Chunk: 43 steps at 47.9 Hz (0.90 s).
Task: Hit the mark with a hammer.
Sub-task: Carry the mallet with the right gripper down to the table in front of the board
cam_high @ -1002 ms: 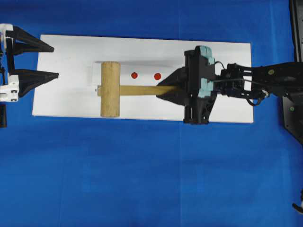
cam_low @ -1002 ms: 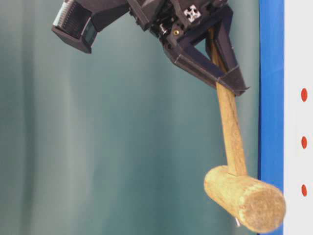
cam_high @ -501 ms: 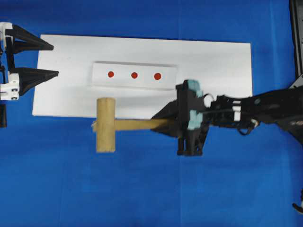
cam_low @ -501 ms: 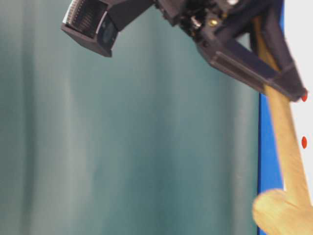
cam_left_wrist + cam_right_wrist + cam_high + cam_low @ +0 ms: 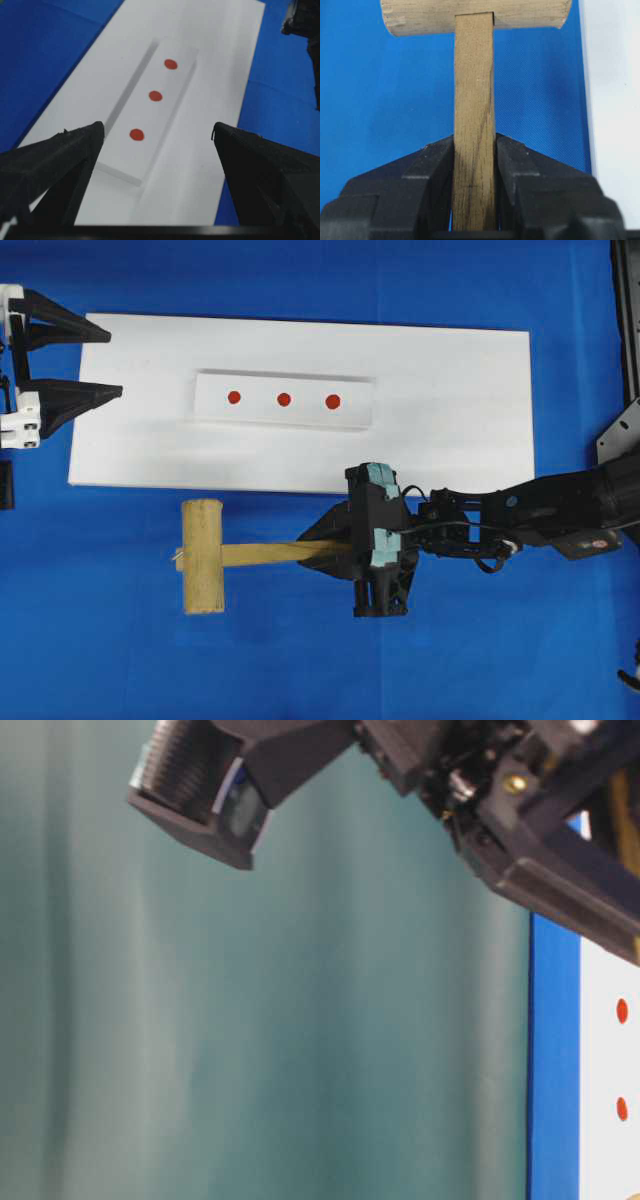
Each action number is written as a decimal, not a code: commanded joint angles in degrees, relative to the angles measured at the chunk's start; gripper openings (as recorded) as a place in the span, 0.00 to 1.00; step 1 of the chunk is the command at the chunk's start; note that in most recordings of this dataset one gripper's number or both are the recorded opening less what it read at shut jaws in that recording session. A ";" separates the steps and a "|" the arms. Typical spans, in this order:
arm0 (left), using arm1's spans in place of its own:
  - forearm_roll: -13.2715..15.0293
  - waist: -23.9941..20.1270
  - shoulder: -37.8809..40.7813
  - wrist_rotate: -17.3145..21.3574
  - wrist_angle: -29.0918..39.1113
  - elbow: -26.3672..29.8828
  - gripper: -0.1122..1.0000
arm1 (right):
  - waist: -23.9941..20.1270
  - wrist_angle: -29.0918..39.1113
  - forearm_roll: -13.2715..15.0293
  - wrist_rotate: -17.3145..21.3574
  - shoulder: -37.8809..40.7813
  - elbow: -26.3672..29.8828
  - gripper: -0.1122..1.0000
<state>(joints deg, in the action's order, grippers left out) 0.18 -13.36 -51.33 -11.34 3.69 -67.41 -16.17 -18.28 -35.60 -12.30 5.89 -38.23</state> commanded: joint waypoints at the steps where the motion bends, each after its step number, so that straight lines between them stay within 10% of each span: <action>1: 0.09 -0.18 0.09 0.09 -0.44 0.53 0.91 | -0.35 -1.67 -0.44 0.00 0.18 1.85 0.17; 43: 0.18 -1.49 0.26 0.00 -0.44 0.00 0.91 | -2.72 -2.29 -3.34 -0.35 8.61 2.72 0.17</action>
<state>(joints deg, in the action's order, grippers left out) 0.18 -14.59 -51.33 -11.34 3.78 -67.94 -18.98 -20.57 -39.02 -12.39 15.47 -36.21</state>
